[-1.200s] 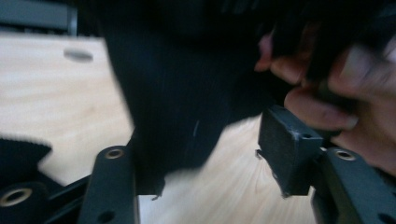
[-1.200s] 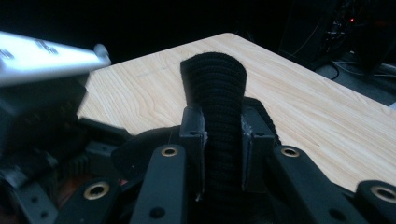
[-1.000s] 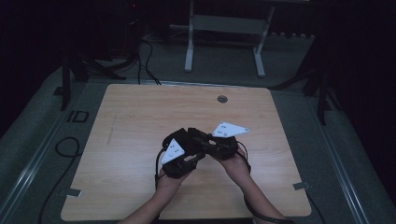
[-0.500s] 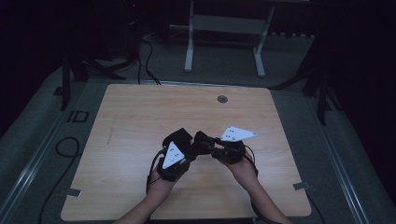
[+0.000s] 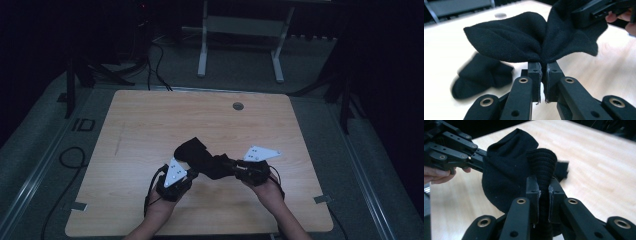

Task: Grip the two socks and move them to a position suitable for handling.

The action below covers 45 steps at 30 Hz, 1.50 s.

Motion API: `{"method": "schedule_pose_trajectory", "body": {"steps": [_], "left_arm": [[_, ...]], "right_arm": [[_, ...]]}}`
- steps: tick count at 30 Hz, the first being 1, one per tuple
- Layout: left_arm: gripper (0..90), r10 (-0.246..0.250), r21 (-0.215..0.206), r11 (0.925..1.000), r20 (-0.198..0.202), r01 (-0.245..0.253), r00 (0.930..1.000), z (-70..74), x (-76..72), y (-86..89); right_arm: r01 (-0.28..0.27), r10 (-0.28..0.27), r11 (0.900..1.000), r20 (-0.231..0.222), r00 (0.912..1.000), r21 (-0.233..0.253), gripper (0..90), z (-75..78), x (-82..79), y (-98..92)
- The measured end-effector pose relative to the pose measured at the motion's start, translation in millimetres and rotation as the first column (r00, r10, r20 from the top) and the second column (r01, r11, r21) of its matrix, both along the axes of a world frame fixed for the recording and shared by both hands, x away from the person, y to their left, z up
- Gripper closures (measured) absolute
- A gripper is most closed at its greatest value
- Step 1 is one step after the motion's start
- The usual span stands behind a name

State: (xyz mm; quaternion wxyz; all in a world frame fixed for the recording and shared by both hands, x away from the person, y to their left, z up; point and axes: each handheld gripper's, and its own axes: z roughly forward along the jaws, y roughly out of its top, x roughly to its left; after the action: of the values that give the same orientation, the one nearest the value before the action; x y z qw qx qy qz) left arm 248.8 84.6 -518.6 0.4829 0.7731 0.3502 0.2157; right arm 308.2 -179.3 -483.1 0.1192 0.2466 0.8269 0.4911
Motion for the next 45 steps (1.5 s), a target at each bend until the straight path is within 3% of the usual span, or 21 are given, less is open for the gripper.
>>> {"method": "schedule_pose_trajectory", "body": {"steps": [3, 6, 10, 12, 16, 20, 23, 25, 26, 27, 30, 35, 39, 43, 45], "left_arm": [[84.9, -0.009, 0.046, 0.9989, -0.043, 0.011, 0.9991, -14.3, -8.8, -3.0], [81.1, -0.006, 0.037, 0.9993, -0.115, 0.01, 0.9933, -26.8, -12.4, -0.8], [71.8, -0.005, 0.03, 0.9995, -0.169, 0.01, 0.9856, -34.3, -13.7, 9.5], [67.2, -0.005, 0.05, 0.9986, -0.174, 0.014, 0.9848, -35.4, -15.0, 13.1], [67.0, 0.022, 0.055, 0.9984, -0.159, -0.013, 0.987, -34.6, -15.8, 19.4], [67.1, 0.038, 0.067, 0.9973, -0.12, -0.03, 0.9921, -29.4, -12.7, 21.0], [68.3, 0.042, 0.038, 0.9986, -0.101, -0.038, 0.994, -24.9, -7.8, 21.3], [69.6, 0.03, 0.042, 0.9988, -0.096, -0.026, 0.9949, -22.7, -3.9, 18.6], [74.7, 0.02, 0.047, 0.9988, -0.101, -0.015, 0.9947, -22.6, -2.0, 17.2], [77.4, 0.014, 0.051, 0.9987, -0.112, -0.009, 0.9936, -23.8, 0.1, 15.5], [88.0, -0.007, 0.075, 0.997, -0.163, 0.02, 0.9866, -32.7, 7.7, 11.5], [89.2, -0.029, 0.119, 0.9912, -0.244, 0.059, 0.9693, -50.0, 23.2, 11.0], [89.2, -0.029, 0.144, 0.9875, -0.242, 0.065, 0.9698, -51.5, 25.6, 11.4], [89.1, -0.039, 0.144, 0.9867, -0.24, 0.076, 0.9699, -51.9, 22.1, 12.7], [89.1, -0.047, 0.137, 0.9871, -0.248, 0.083, 0.9675, -51.6, 18.8, 16.2]], "right_arm": [[-0.012, 0.011, 1.0, -0.043, 0.999, -0.027, 82.0, -14.1, -3.9, -0.6], [-0.024, 0.019, 0.998, -0.088, 0.9959, -0.06, 81.9, -30.1, -6.7, 0.0], [0.001, -0.017, 0.993, -0.13, 0.9913, -0.122, 81.6, -45.9, -3.7, -5.3], [0.021, -0.04, 0.991, -0.14, 0.9894, -0.135, 76.7, -50.9, -1.7, -10.2], [0.053, -0.071, 0.991, -0.154, 0.9855, -0.122, 54.3, -52.4, 1.9, -21.0], [0.108, -0.119, 0.99, -0.117, 0.986, -0.092, 48.4, -39.9, 3.4, -34.1], [0.143, -0.151, 0.984, -0.067, 0.9863, -0.11, 49.8, -32.3, 5.1, -41.9], [0.16, -0.168, 0.979, -0.052, 0.9845, -0.128, 61.5, -31.4, 5.9, -45.8], [0.151, -0.16, 0.979, -0.055, 0.9857, -0.138, 70.2, -32.4, 5.8, -47.3], [0.159, -0.167, 0.974, -0.036, 0.9854, -0.159, 77.0, -34.5, 4.7, -48.3], [0.163, -0.176, 0.967, -0.046, 0.9834, -0.197, 87.9, -44.5, 6.2, -51.8], [0.17, -0.193, 0.955, -0.076, 0.9782, -0.242, 87.9, -61.4, 14.2, -59.1], [0.163, -0.197, 0.948, -0.101, 0.9752, -0.273, 87.5, -71.6, 16.3, -63.2], [0.162, -0.198, 0.95, -0.114, 0.9736, -0.266, 87.1, -73.2, 13.4, -67.4], [0.162, -0.196, 0.95, -0.106, 0.9748, -0.266, 87.0, -74.0, 2.9, -72.7]]}}
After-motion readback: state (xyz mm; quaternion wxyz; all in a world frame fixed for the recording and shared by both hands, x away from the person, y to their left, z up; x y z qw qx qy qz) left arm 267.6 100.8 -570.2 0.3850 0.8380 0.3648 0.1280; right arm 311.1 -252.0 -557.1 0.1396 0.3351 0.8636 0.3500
